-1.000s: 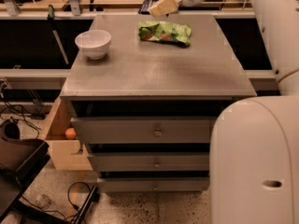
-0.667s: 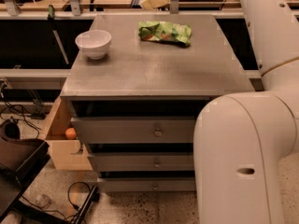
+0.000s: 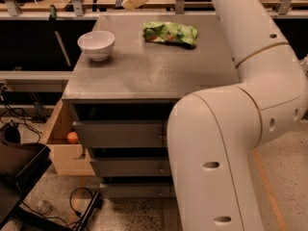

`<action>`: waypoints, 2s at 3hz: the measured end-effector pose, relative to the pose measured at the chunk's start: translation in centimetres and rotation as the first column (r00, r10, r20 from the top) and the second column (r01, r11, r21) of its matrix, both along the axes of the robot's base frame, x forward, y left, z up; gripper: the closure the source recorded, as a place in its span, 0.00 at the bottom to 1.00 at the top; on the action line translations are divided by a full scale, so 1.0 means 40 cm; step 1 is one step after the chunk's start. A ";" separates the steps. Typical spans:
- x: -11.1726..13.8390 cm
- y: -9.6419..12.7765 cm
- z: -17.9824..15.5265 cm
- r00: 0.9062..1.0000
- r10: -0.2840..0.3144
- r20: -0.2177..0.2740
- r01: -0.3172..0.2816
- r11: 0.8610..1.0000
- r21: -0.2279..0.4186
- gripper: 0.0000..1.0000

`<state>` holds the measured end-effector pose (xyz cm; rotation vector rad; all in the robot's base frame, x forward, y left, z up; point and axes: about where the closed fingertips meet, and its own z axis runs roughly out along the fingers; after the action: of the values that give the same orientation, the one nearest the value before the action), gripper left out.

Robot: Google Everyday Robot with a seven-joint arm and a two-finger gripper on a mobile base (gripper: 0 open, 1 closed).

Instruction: Place rxbar blueberry into white bowl

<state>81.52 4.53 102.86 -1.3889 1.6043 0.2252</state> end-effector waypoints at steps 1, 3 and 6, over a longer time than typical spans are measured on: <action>0.013 0.056 -0.052 0.999 -0.021 -0.031 0.019 0.998 -0.053 1.00; -0.007 0.130 -0.155 0.994 -0.016 -0.108 0.006 0.996 -0.088 1.00; -0.085 0.212 -0.180 0.991 0.072 -0.117 -0.086 0.990 -0.113 1.00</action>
Offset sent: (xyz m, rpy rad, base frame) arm -0.0107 0.0571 -0.0838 -0.1064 0.1342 -0.0394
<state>78.14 13.02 95.67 -1.5563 1.6791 0.2633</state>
